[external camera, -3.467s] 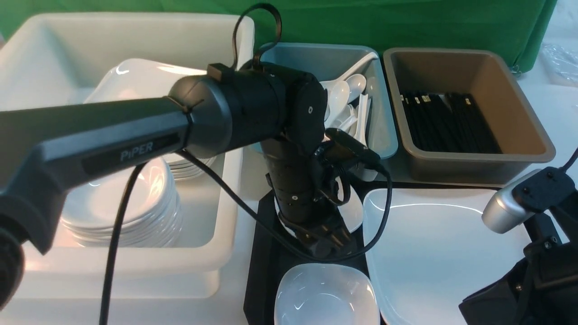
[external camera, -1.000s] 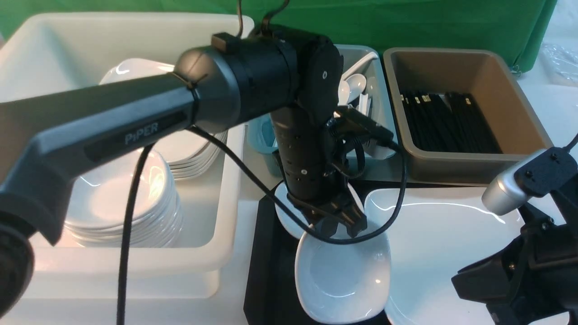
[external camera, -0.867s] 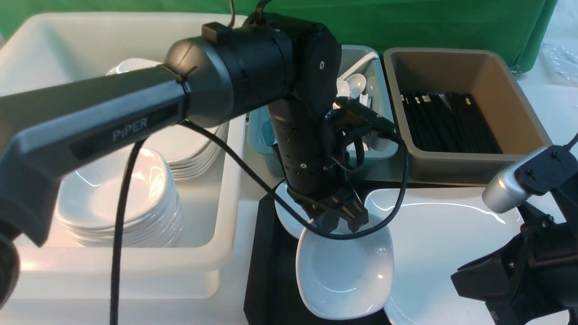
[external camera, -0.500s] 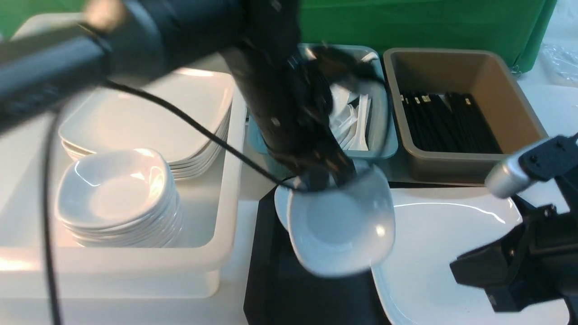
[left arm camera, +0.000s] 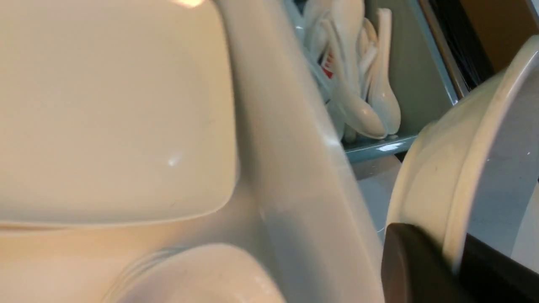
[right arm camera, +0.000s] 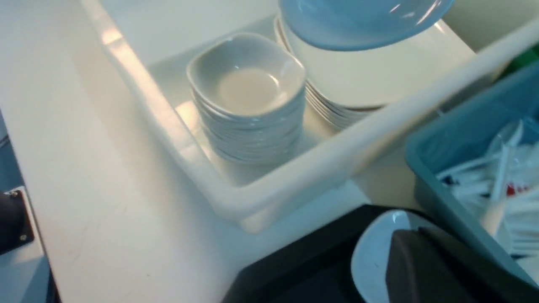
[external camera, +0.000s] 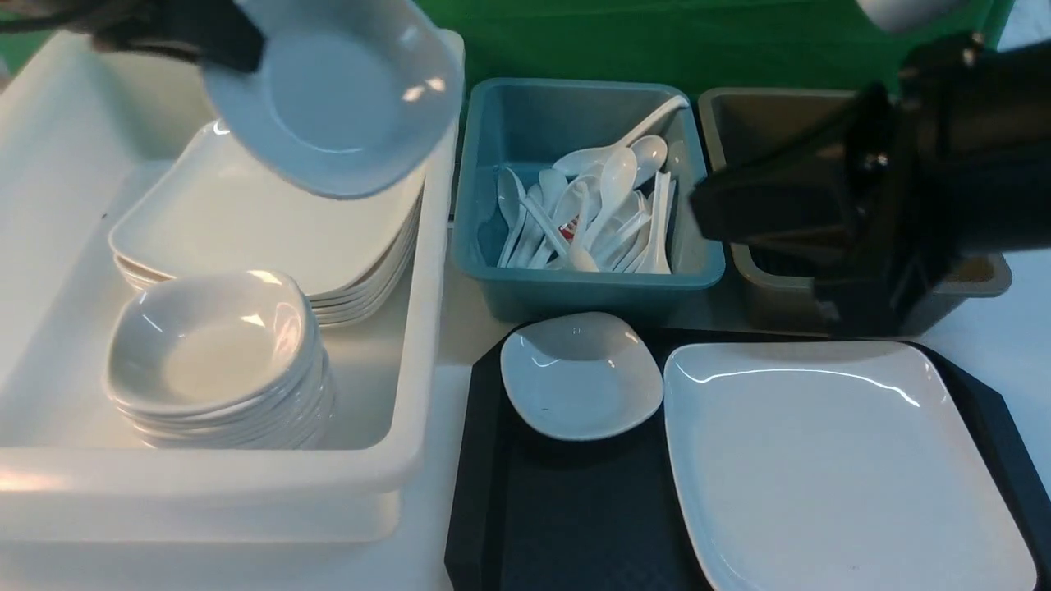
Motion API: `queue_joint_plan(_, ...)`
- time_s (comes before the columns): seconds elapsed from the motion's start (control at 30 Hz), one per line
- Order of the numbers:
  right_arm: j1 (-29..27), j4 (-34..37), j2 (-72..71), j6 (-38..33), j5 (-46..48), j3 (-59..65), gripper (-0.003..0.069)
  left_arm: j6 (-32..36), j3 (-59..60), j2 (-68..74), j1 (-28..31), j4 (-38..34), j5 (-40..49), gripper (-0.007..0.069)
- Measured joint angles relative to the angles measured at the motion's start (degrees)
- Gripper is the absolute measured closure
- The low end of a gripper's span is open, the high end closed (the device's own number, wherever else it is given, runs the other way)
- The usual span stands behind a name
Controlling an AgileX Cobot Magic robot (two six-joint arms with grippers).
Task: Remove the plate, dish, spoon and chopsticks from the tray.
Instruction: Use the left arm to put the small plate into the large storage box on the left
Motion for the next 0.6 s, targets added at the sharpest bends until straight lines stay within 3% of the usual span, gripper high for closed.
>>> queue_joint_plan(0.1, 3.5, -0.2, 4.0, -0.1, -0.4, -3.7, 0.0638, 3.1, 8.8, -2.1, 8.8, -5.3, -0.2, 0.0608)
queue_joint_plan(0.23, 6.7, -0.4, 7.3, -1.1, -1.2, -6.5, 0.0638, 4.1, 19.1, -3.8, 13.9, -6.9, -4.2, 0.0608)
queue_joint_plan(0.6, 8.6, -0.6, 9.0, -1.3, -2.8, -7.2, 0.0635, 4.0, 33.7, -5.0, 15.3, -5.6, -12.8, 0.06)
